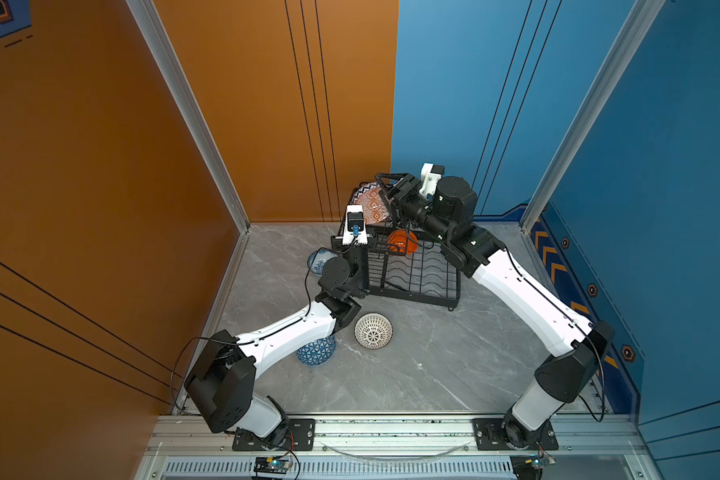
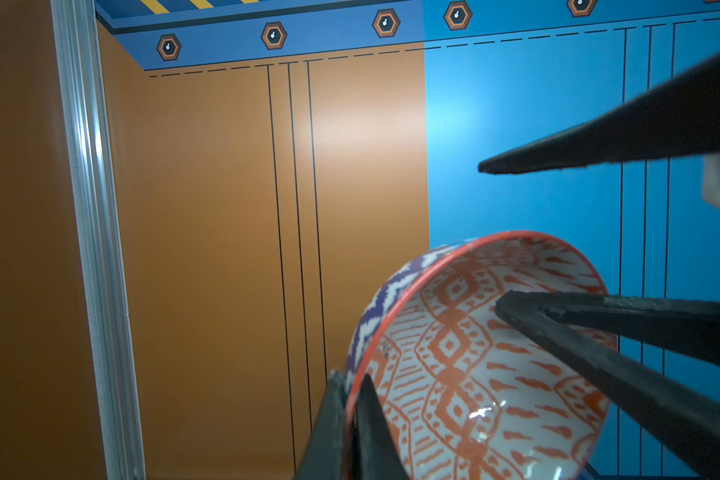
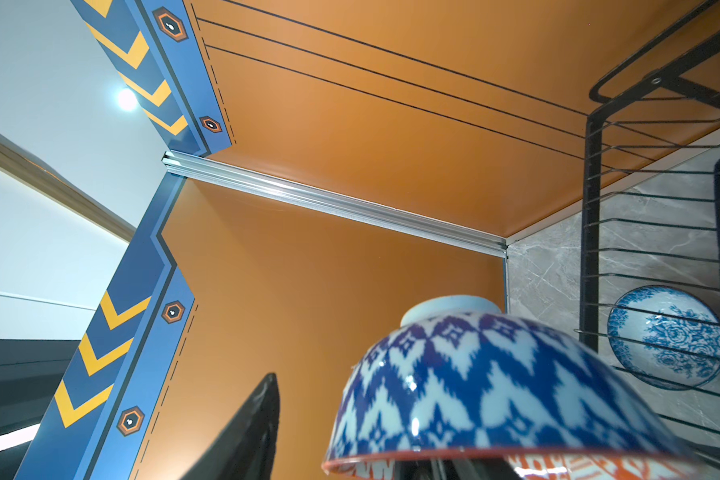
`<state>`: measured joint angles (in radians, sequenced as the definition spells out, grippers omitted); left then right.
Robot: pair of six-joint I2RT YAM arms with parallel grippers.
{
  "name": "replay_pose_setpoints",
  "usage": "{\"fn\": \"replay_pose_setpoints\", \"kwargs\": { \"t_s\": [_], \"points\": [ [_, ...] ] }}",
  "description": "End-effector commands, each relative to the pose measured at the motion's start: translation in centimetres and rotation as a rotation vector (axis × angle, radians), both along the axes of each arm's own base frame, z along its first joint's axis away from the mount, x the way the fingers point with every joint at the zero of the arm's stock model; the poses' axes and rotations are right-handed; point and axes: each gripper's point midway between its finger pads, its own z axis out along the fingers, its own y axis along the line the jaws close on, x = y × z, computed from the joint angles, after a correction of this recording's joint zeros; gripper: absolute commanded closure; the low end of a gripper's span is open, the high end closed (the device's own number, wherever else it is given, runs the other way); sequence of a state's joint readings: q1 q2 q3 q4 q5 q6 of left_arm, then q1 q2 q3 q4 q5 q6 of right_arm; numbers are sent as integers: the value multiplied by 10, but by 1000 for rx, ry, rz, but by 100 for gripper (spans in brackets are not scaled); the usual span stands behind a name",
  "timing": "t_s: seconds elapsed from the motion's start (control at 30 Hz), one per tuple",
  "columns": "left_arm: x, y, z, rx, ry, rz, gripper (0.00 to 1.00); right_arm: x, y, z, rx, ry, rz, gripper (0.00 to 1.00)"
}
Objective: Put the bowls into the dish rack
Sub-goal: 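Grasp the patterned bowl's rim with the right gripper beside the left gripper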
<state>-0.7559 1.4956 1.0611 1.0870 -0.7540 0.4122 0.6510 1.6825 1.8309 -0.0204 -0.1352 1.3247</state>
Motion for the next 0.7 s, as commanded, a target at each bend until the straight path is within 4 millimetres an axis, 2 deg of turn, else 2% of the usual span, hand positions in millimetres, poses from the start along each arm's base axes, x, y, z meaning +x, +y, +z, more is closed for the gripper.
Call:
{"fn": "replay_pose_setpoints", "kwargs": {
  "t_s": [0.0,0.3,0.33,0.4,0.67],
  "points": [
    [-11,-1,10,-29,-57,9,100,10,0,-5,26,2,-5,47],
    [-17,-26,8,78,-93,27,100,11,-1,-11,24,25,1,51],
    [-18,-26,9,75,-95,30,100,11,-3,-10,26,23,-5,52],
    [-16,-26,7,73,-89,36,100,12,-7,-21,16,39,-21,55],
    [-12,-17,4,67,-75,73,100,11,-19,-22,-2,32,-38,60]
  ]
}}
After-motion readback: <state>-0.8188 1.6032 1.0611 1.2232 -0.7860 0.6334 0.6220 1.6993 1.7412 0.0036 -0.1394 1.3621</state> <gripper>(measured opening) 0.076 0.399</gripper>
